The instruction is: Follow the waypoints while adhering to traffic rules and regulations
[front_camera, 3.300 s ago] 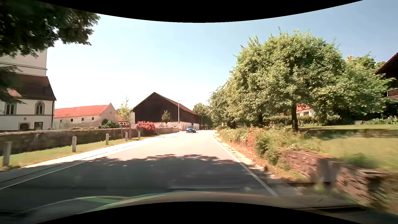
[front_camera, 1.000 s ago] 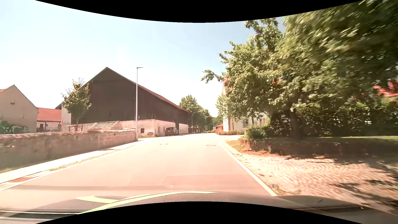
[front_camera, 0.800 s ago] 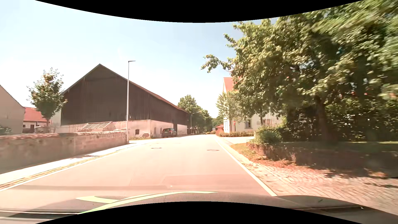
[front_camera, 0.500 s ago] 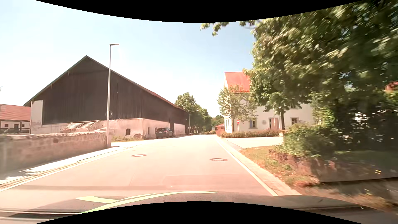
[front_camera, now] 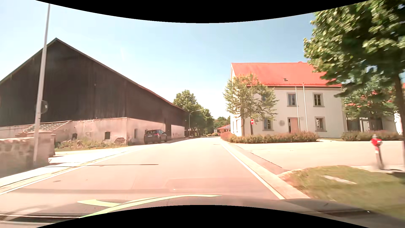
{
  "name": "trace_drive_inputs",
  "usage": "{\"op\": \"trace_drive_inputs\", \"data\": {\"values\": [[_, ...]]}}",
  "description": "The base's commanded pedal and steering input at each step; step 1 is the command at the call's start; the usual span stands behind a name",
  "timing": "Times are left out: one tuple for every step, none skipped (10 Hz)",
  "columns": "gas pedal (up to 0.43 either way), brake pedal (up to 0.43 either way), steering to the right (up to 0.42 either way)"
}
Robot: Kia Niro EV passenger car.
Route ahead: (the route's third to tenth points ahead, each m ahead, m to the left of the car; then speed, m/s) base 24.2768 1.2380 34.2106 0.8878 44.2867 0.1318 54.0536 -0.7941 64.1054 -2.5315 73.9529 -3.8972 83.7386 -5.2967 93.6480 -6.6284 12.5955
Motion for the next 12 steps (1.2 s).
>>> {"op": "trace_drive_inputs", "data": {"values": [[0.0, 0.0, 0.009], [0.0, 0.0, 0.01], [0.0, 0.0, 0.01], [0.0, 0.0, 0.011], [0.0, 0.0, 0.011], [0.0, 0.0, 0.011], [0.0, 0.0, 0.011], [0.0, 0.0, 0.011], [0.0, 0.006, 0.011], [0.0, 0.012, 0.011], [0.0, 0.024, 0.011], [0.0, 0.03, 0.011]]}}
